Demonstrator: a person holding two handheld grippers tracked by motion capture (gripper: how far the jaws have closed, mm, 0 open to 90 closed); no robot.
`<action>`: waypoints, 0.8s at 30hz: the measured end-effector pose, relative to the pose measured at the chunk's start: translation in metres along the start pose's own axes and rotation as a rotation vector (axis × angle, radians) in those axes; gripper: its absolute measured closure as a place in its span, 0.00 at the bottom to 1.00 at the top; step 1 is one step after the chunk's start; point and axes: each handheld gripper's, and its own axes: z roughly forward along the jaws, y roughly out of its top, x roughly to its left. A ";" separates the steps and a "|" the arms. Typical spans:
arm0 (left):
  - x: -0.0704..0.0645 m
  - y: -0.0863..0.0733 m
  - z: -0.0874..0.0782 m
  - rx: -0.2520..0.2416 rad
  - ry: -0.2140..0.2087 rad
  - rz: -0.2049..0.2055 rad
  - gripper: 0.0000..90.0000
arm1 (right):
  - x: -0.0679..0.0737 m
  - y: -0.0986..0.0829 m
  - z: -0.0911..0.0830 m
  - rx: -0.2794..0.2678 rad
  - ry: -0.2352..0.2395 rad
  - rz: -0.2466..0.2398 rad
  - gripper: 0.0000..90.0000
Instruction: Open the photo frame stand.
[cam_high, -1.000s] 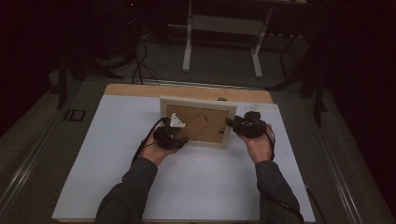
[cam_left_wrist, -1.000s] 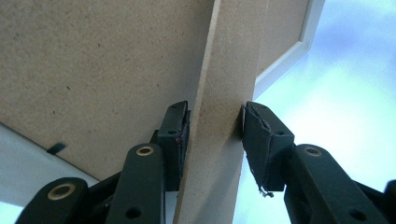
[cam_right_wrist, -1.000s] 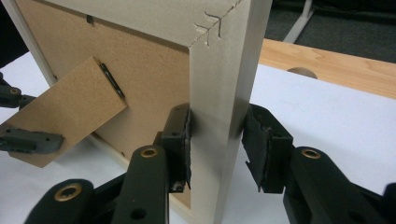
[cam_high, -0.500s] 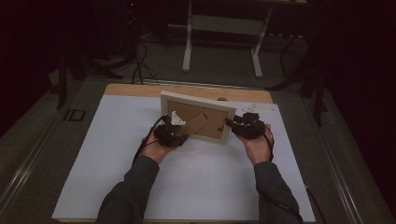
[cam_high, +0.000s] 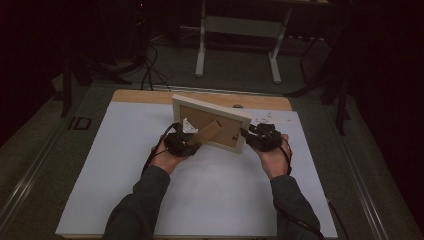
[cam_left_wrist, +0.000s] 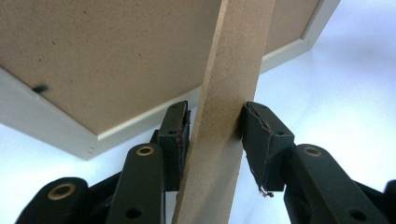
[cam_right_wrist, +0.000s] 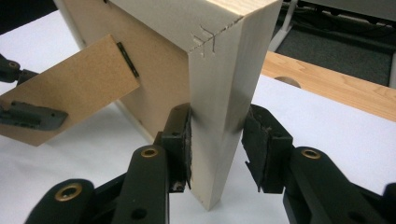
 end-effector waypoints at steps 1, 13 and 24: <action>0.001 0.000 0.000 0.000 0.001 -0.001 0.69 | 0.001 0.000 0.000 -0.001 0.000 -0.004 0.70; 0.003 -0.002 -0.002 0.001 0.003 0.004 0.69 | 0.010 -0.002 -0.004 -0.008 -0.007 -0.042 0.71; -0.001 -0.006 -0.003 -0.021 -0.008 0.009 0.70 | 0.007 -0.004 -0.010 -0.017 0.012 -0.027 0.79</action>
